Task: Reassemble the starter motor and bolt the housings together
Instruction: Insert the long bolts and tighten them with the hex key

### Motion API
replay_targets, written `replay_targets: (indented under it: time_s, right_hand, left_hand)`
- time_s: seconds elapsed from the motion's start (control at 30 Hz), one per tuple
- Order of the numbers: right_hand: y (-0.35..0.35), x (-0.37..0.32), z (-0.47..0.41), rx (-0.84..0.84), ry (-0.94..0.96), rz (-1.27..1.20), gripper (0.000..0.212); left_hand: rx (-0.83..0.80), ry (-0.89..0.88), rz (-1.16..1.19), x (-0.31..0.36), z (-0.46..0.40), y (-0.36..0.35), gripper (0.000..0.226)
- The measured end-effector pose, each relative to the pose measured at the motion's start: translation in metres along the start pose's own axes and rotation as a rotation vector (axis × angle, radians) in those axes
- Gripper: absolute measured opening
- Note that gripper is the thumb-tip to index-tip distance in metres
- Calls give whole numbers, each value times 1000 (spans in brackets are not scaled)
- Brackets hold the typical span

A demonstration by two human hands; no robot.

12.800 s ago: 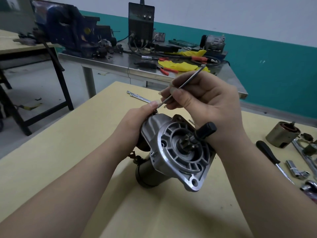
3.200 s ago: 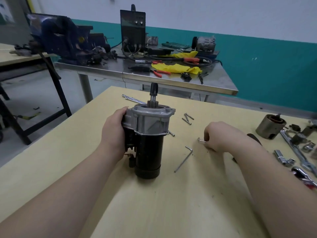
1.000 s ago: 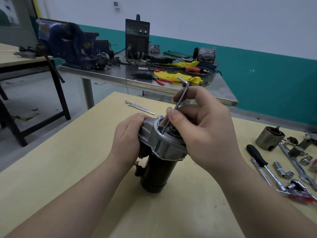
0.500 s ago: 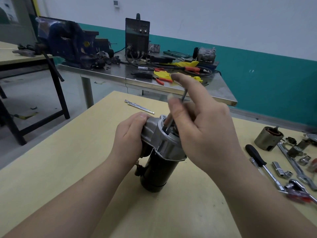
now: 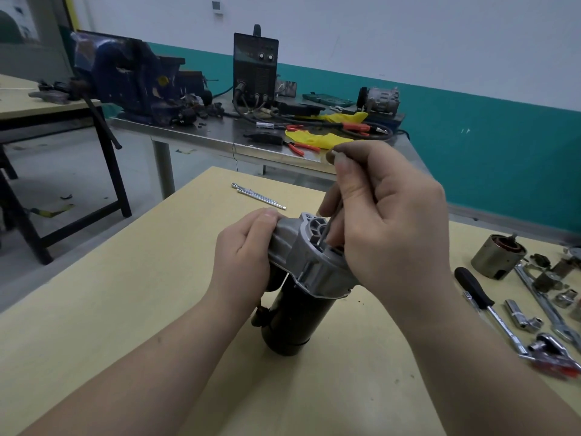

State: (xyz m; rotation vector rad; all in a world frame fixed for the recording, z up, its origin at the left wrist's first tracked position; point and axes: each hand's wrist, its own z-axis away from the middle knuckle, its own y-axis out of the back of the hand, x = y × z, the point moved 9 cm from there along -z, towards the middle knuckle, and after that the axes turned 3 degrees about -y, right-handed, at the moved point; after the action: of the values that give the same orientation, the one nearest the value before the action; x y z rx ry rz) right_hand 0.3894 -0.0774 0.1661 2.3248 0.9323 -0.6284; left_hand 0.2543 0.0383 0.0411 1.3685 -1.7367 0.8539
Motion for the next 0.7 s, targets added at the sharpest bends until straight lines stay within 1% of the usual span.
replay_targets:
  time_s: [0.07, 0.13, 0.27, 0.37, 0.43, 0.53, 0.57, 0.63, 0.7]
  right_hand:
    - [-1, 3, -3, -40, -21, -108, 16]
    - [-1, 4, -5, -51, -26, -161, 17]
    - [-4, 1, -6, -84, 2, -198, 17]
    - [-8, -1, -13, -164, -35, -165, 17]
    - [-11, -1, -26, -327, -120, -76, 17]
    - [-17, -2, -46, -694, -267, 137, 16]
    - [-17, -4, -51, -785, -309, 188, 16]
    - [-20, -7, -57, -898, -389, 237, 17]
    - [-23, -8, -57, -946, -419, 289, 20]
  left_hand:
    - [-21, 12, 2, -2, -2, -1, 54]
    - [-40, 38, 16, -5, -4, -2, 47]
    - [-70, 76, 28, -13, -8, -1, 43]
    - [-78, 66, 13, -13, -8, 0, 46]
    - [-61, 81, 7, -15, -8, 1, 47]
    - [-63, 67, 8, -12, -9, 0, 43]
    - [-72, 55, 5, -11, -10, -1, 42]
    - [-91, 44, 5, -10, -10, -3, 43]
    - [-99, 50, 23, -10, -11, -4, 46]
